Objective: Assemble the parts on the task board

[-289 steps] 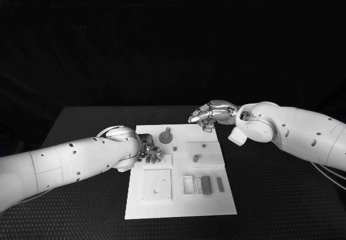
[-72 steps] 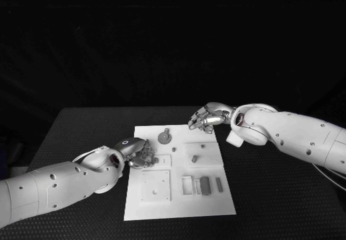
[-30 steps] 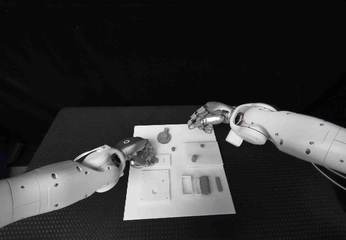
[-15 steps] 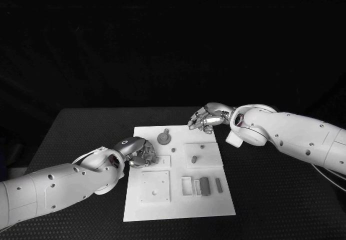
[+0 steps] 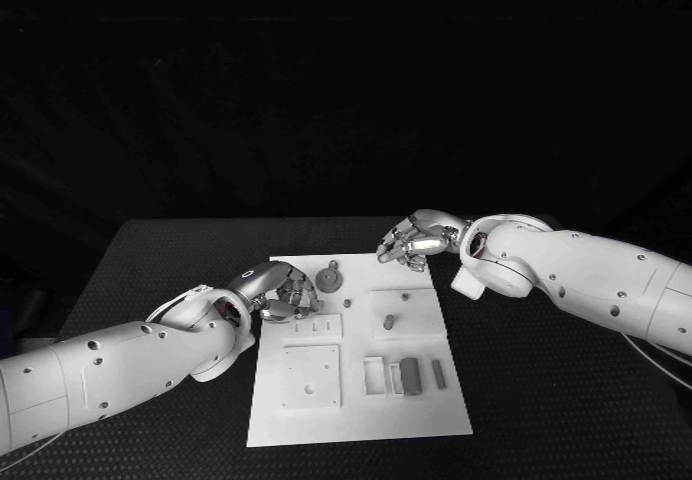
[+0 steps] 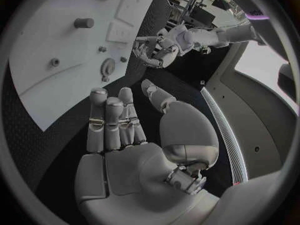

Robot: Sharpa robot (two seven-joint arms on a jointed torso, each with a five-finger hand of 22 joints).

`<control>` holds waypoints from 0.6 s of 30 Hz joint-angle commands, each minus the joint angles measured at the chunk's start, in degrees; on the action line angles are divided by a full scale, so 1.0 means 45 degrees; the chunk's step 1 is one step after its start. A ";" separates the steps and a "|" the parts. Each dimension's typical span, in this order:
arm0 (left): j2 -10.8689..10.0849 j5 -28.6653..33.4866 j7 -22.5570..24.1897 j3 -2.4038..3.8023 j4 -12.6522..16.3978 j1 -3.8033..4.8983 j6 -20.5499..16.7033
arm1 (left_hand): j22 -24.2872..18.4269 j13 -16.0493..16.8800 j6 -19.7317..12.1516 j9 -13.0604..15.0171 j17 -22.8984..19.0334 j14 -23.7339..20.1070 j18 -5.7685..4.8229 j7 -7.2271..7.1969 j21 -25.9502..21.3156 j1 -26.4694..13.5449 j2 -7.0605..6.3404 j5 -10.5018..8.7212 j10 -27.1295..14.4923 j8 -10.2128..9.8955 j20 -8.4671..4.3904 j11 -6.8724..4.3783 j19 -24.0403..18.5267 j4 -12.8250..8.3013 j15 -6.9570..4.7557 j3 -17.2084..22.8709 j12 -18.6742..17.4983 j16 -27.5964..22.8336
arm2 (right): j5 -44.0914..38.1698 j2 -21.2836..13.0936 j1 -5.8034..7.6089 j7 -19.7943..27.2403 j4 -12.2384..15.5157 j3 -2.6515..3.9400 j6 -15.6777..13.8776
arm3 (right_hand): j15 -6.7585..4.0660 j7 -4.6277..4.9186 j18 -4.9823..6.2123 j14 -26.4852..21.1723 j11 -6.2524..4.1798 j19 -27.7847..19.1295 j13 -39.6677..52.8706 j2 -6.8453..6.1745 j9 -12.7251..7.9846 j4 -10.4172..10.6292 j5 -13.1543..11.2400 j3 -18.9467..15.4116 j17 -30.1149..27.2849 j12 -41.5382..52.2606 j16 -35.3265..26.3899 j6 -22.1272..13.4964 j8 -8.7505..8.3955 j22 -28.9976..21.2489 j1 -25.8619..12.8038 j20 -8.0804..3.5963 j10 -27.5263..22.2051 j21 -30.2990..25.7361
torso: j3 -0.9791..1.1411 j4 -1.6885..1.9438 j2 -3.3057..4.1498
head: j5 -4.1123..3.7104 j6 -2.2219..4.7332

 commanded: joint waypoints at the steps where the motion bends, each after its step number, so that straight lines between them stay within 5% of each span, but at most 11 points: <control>1: -0.0006 0.0508 0.0207 0.0216 0.0219 0.0014 -0.0100 | 0.0217 -0.0014 0.0040 0.0007 -0.0019 0.0089 0.0320 0.0078 -0.0017 -0.0137 0.0002 -0.0034 0.0045 -0.0001 -0.0046 0.0006 0.0079 0.0095 0.0007 -0.0013 -0.0045 -0.0085 | 0.0850 0.0104 -0.0116 -0.0376 -0.0011 -0.0089 -0.0499 | 0.0036 0.0099 0.0553 0.0037 0.0065 0.0049 -0.0016 -0.0077 -0.0012 0.0034 -0.0048 -0.0022 -0.0013 0.0081 -0.0043 -0.0021 -0.0059 0.0223 -0.0034 -0.0045 -0.0017 -0.0005 | -0.0004 0.0002 -0.0002 | 0.0029 0.0099; 8: -0.0271 0.0413 0.0201 0.0450 0.0956 0.0301 -0.0103 | 0.0215 -0.0022 0.0031 0.0002 -0.0026 0.0093 0.0324 0.0083 -0.0024 -0.0125 0.0016 -0.0031 0.0047 -0.0008 -0.0051 0.0011 0.0080 0.0090 0.0009 0.0000 -0.0053 -0.0095 | 0.2645 0.0487 -0.0201 -0.0776 0.0042 -0.0511 -0.0843 | 0.0169 0.0244 0.0553 -0.0262 0.0203 -0.0242 -0.0089 -0.0059 -0.0144 0.0001 -0.0048 0.0028 -0.0102 0.0036 -0.0257 -0.0440 -0.0291 0.0181 -0.0033 0.0062 -0.0282 -0.0224 | 0.0024 0.0020 -0.0005 | 0.0092 0.0259; 13: -0.0338 0.0413 0.0183 0.0504 0.1309 0.0566 -0.0145 | 0.0215 -0.0024 0.0032 0.0001 -0.0028 0.0096 0.0325 0.0085 -0.0025 -0.0122 0.0009 -0.0038 0.0049 -0.0008 -0.0052 0.0011 0.0082 0.0086 0.0009 0.0000 -0.0055 -0.0097 | 0.3546 0.0717 -0.0227 -0.0885 0.0180 -0.0636 -0.0987 | 0.0302 0.0388 0.0553 -0.0407 0.0341 -0.0382 -0.0140 -0.0104 -0.0293 -0.0076 -0.0047 0.0021 -0.0142 0.0032 -0.0330 -0.0816 -0.0499 0.0179 -0.0002 0.0161 -0.0478 -0.0334 | 0.0009 0.0010 -0.0003 | 0.0113 0.0380; 18: -0.0310 0.0414 0.0189 0.0559 0.1506 0.0606 -0.0148 | 0.0215 -0.0027 0.0037 0.0001 -0.0030 0.0101 0.0326 0.0085 -0.0026 -0.0117 0.0012 -0.0042 0.0055 -0.0006 -0.0054 0.0012 0.0086 0.0083 0.0009 0.0004 -0.0055 -0.0098 | 0.4804 0.0869 -0.0264 -0.0898 0.0286 -0.0664 -0.0759 | 0.0486 0.0584 0.0553 -0.0579 0.0530 -0.0483 -0.0153 -0.0252 -0.0495 0.0066 -0.0048 -0.0031 -0.0177 0.0085 -0.0382 -0.1336 -0.0771 0.0190 -0.0148 0.0258 -0.0724 -0.0413 | -0.0016 -0.0008 -0.0001 | 0.0080 0.0457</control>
